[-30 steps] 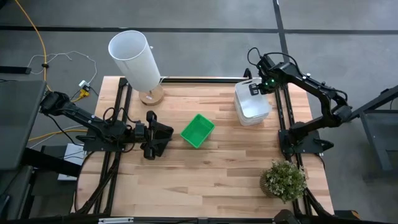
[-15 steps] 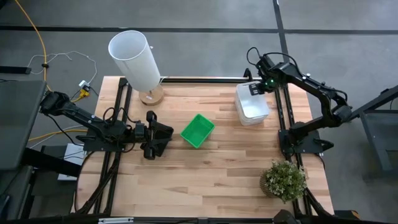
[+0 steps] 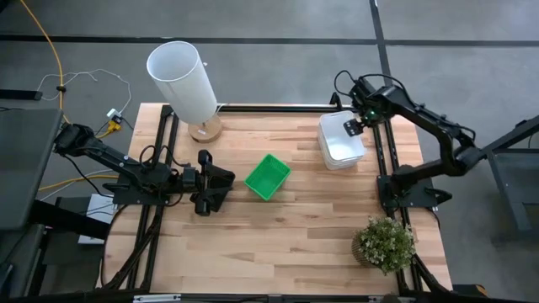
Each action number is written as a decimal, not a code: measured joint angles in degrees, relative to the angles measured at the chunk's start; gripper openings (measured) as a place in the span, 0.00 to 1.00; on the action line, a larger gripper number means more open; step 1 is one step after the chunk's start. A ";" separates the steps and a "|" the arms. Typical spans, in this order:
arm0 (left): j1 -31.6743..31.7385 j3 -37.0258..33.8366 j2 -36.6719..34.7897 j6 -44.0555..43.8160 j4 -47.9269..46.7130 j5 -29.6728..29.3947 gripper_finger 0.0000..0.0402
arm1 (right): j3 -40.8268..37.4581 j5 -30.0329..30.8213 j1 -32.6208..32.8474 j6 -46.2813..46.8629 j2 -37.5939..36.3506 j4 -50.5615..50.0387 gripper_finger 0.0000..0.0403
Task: Stack baskets by color
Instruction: Return to Home Position
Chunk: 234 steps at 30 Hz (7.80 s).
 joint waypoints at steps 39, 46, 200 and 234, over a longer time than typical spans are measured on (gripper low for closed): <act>2.05 0.00 -0.01 -0.69 -0.17 -0.26 0.50 | -39.28 -7.01 53.01 -7.42 -25.79 96.07 0.69; 2.05 0.00 -0.01 -0.76 -0.17 -0.04 0.50 | -39.26 -5.56 53.03 -5.50 -25.45 96.76 0.66; 17.92 -17.92 -45.32 -18.24 -40.92 12.33 0.00 | -62.25 -8.77 51.85 -5.20 -75.50 66.56 0.00; 17.92 -17.92 -45.32 -18.23 -40.92 12.26 0.00 | -62.23 -8.82 51.85 1.54 -75.50 66.35 0.00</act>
